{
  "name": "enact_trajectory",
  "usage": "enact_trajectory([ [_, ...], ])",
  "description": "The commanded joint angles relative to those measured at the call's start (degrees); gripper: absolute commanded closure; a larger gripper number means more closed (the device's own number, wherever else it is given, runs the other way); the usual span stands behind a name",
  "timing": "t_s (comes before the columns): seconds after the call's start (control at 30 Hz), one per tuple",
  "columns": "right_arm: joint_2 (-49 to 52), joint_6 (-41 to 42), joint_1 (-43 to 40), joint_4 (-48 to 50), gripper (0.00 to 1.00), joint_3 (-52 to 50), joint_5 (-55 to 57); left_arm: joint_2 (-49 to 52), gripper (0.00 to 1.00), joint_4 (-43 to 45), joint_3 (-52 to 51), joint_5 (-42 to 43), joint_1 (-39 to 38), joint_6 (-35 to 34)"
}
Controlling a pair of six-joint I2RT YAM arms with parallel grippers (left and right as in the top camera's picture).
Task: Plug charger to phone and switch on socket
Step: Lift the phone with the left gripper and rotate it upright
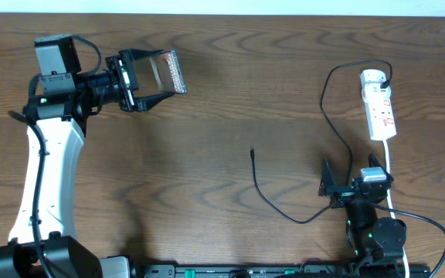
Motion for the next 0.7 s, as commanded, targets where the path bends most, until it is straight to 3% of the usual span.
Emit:
enact_trajectory([
  [0.0, -0.1, 0.6, -0.1, -0.2, 0.01, -0.1, -0.5, -1.3, 0.93, 0.5, 0.1, 4.3, 0.3, -3.0],
  [0.43, -0.1, 0.6, -0.1, -0.2, 0.01, -0.1, -0.5, -1.3, 0.93, 3.3, 0.1, 2.2, 0.3, -2.1],
  [0.67, -0.1, 0.6, -0.1, -0.2, 0.01, -0.1, -0.5, -1.3, 0.93, 2.7, 0.1, -10.1, 0.3, 11.6],
])
